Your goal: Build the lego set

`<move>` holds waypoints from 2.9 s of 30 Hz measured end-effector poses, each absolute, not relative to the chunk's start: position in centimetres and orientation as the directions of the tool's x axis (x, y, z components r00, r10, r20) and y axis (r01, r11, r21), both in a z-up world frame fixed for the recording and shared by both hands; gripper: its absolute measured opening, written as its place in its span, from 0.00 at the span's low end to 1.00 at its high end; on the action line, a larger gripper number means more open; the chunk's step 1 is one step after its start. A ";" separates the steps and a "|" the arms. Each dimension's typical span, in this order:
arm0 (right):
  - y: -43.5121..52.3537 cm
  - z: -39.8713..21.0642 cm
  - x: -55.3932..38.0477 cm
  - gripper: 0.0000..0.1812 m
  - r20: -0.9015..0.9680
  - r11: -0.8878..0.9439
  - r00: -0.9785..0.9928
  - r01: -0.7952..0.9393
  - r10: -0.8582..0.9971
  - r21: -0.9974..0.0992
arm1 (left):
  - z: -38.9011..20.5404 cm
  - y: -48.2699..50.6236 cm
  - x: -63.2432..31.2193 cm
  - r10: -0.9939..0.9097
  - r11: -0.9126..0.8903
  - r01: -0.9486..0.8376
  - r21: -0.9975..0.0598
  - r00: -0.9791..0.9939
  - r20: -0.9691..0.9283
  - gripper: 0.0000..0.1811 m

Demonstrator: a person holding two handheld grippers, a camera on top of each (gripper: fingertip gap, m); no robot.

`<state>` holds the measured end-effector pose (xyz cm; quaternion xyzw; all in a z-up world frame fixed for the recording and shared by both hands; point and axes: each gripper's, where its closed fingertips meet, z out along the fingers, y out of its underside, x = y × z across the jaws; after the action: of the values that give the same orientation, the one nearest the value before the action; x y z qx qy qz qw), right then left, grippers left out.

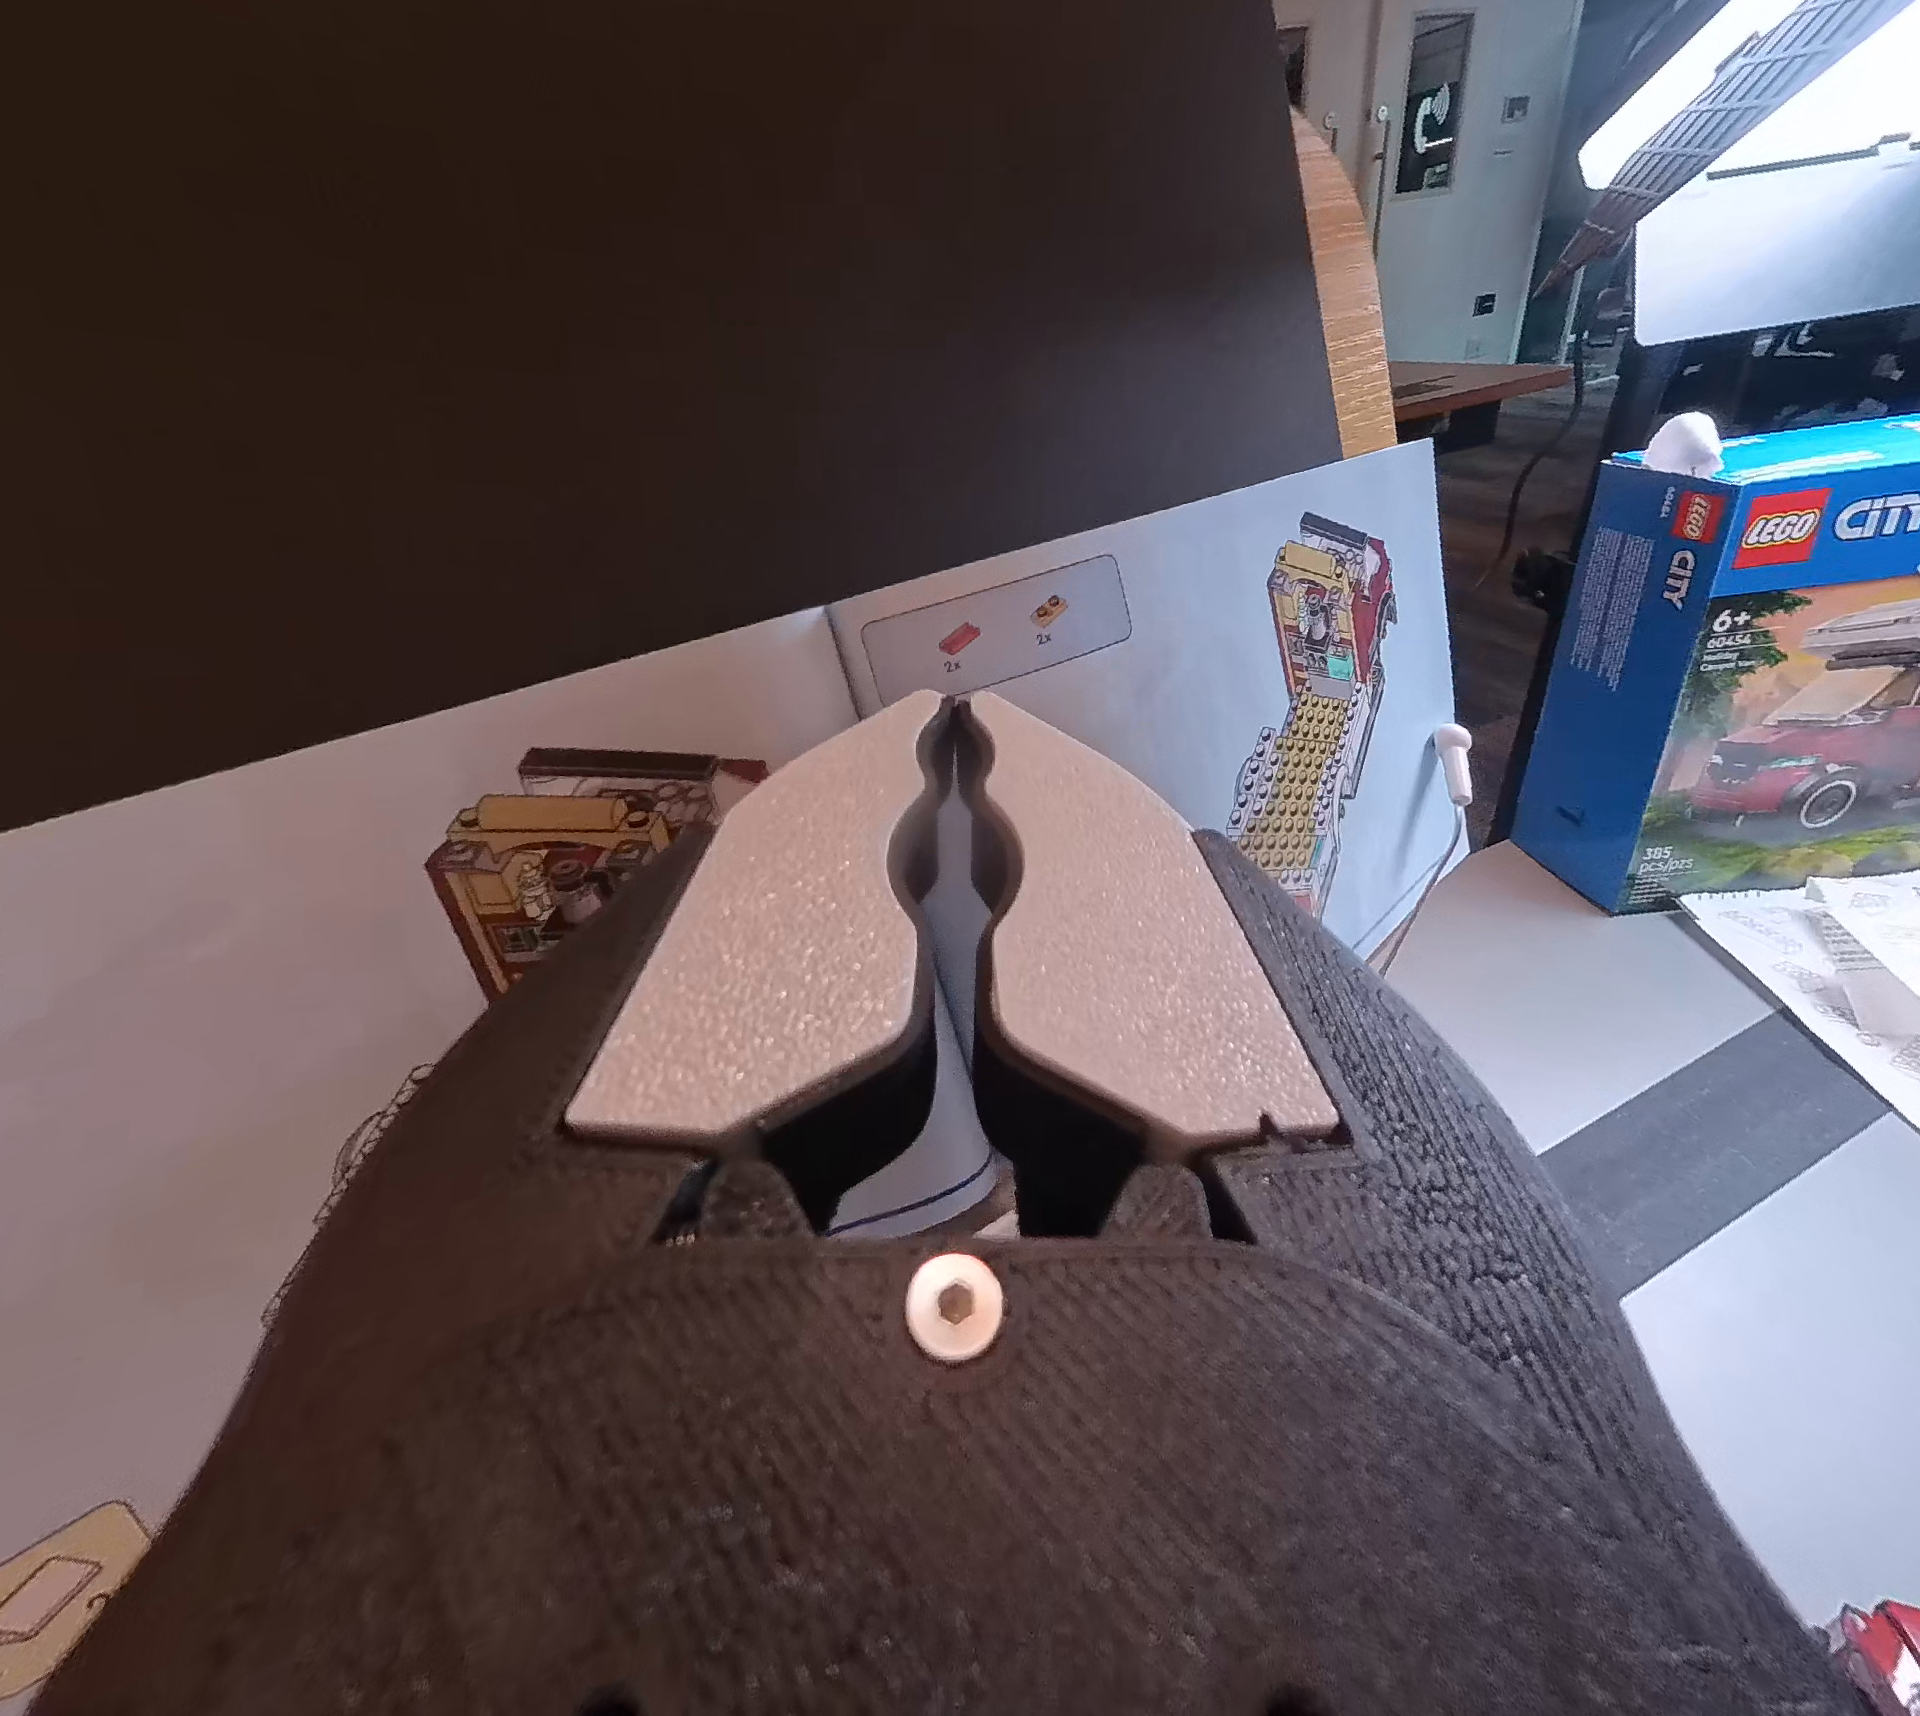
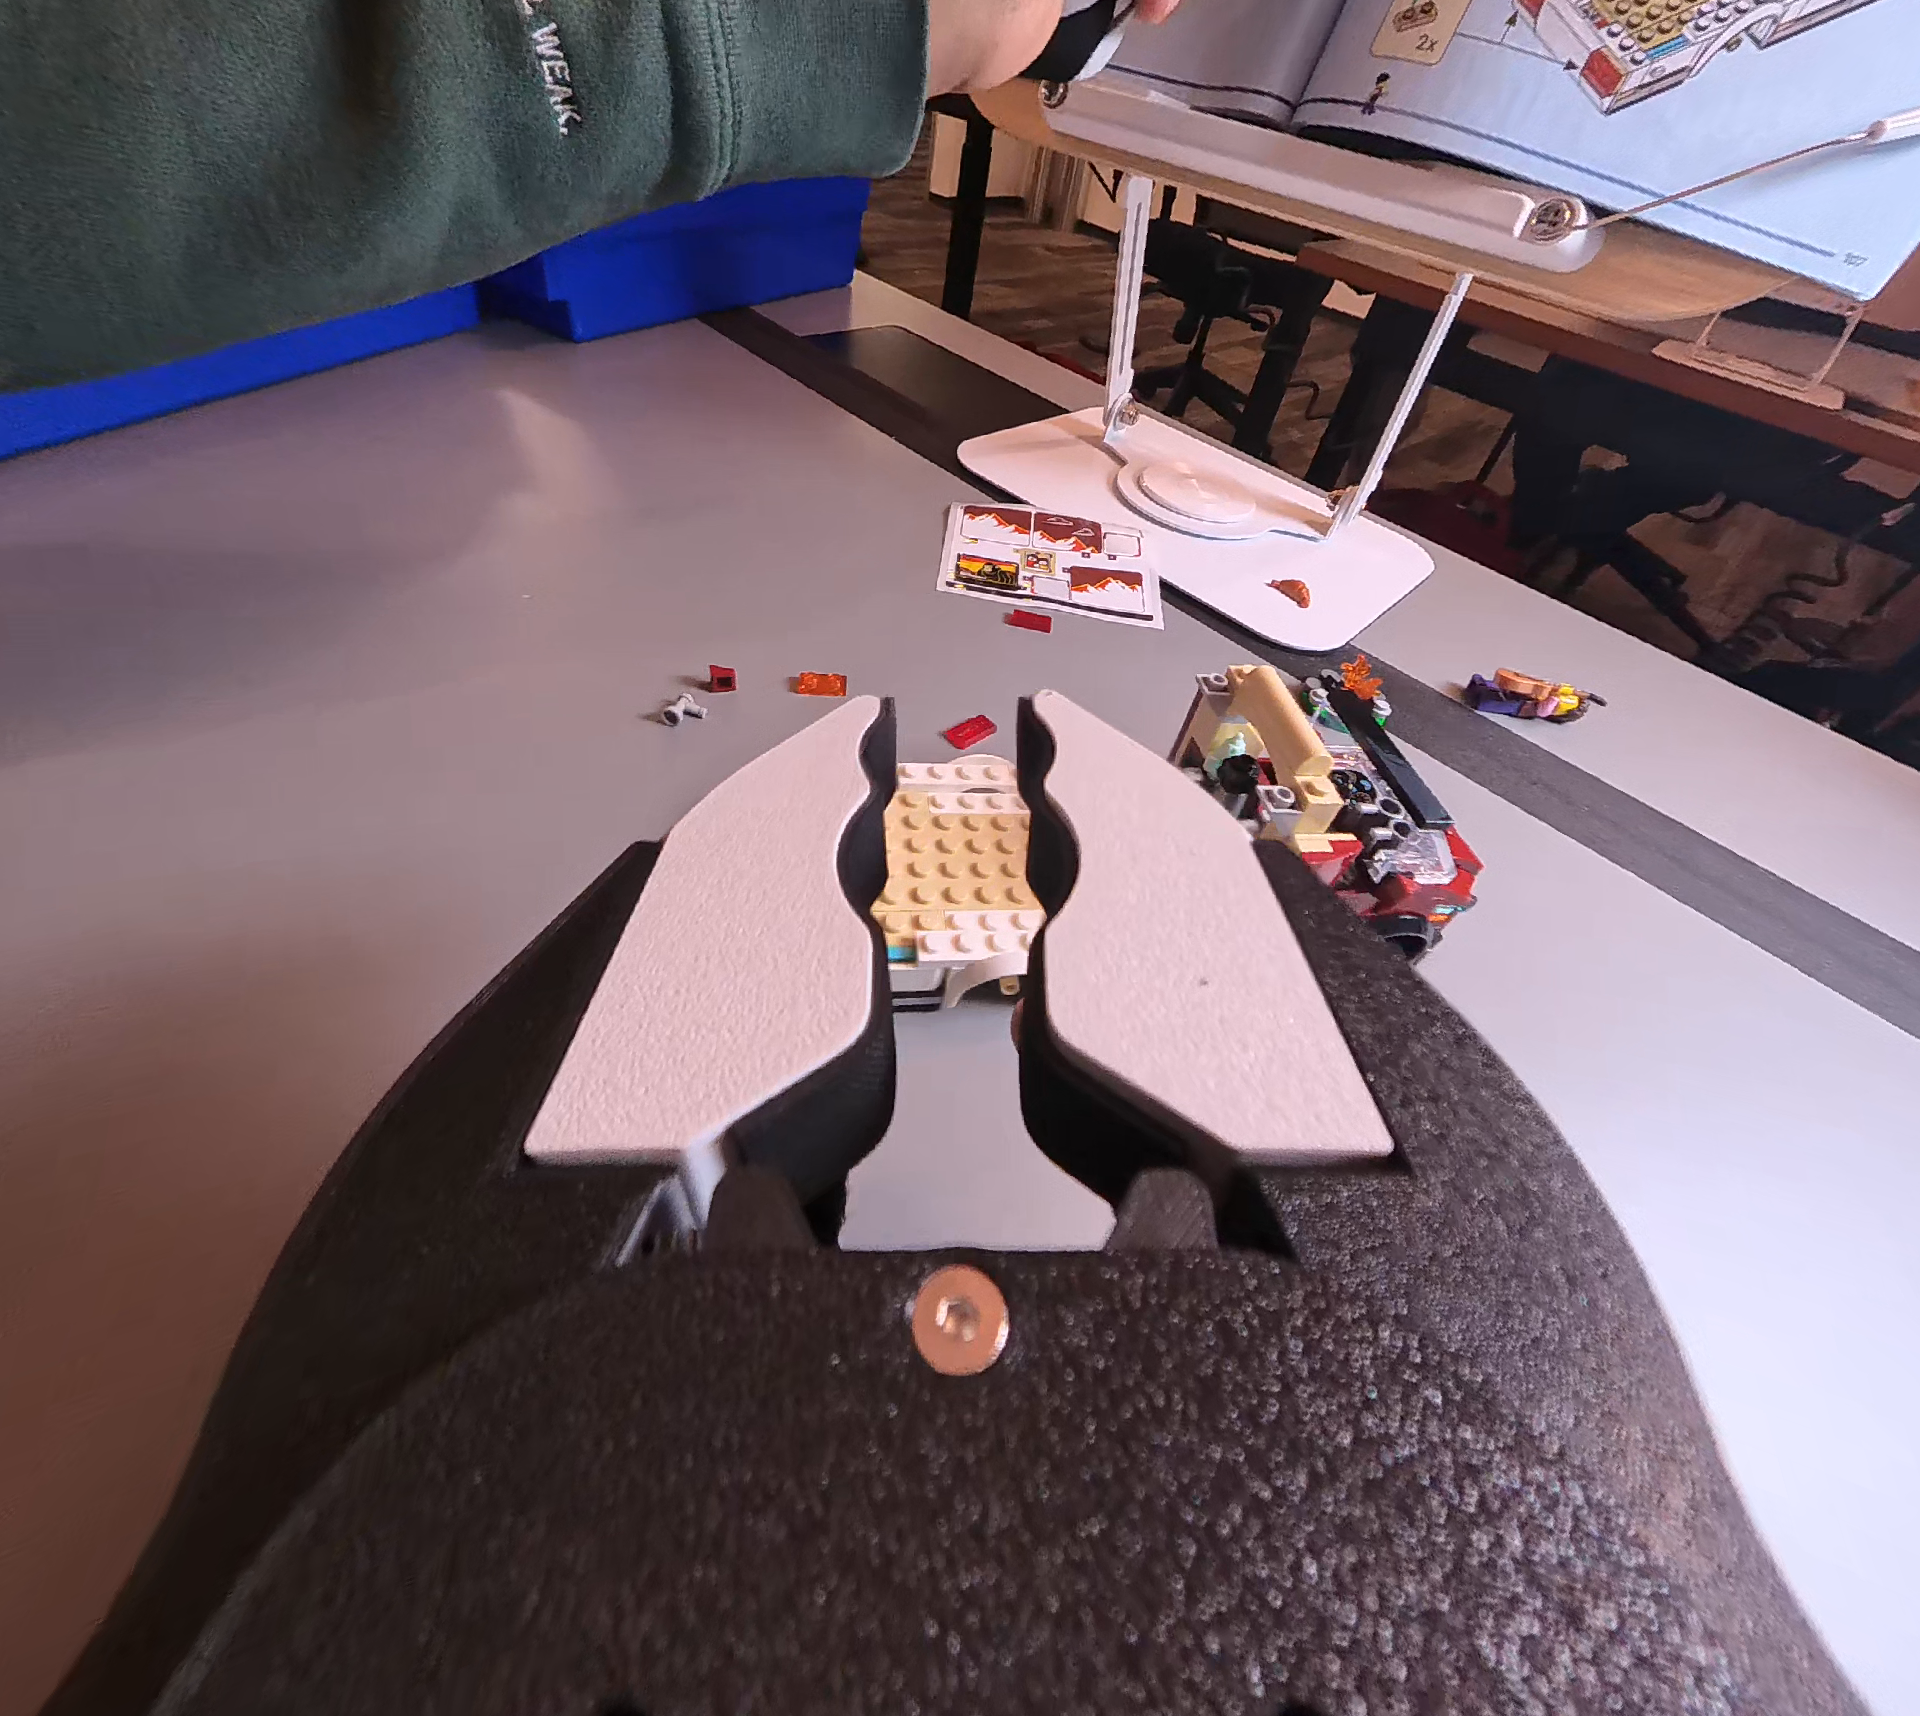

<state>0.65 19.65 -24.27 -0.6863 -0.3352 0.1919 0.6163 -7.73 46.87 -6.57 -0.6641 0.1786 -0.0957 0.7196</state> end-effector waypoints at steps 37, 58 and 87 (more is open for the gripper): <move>19.3 -24.6 0.6 0.12 0.180 -0.012 0.690 0.264 0.701 -0.964 | -23.3 34.3 -3.3 -0.819 -0.288 -0.386 -0.877 0.574 0.017 0.10; 19.6 -25.2 1.0 0.11 0.183 -0.029 0.701 0.279 0.689 -0.960 | -33.2 27.0 -4.0 -0.979 -0.179 -0.749 -0.638 0.197 0.043 0.11; 19.3 -25.0 1.2 0.11 0.213 -0.022 0.718 0.303 0.663 -0.953 | -33.2 11.5 -5.0 -0.950 -0.261 -0.748 -0.610 0.312 0.024 0.09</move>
<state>1.17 19.33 -24.99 -0.6993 -0.3455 0.1478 0.6080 -4.98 11.52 -33.18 -0.7688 0.5521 -0.1982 0.2546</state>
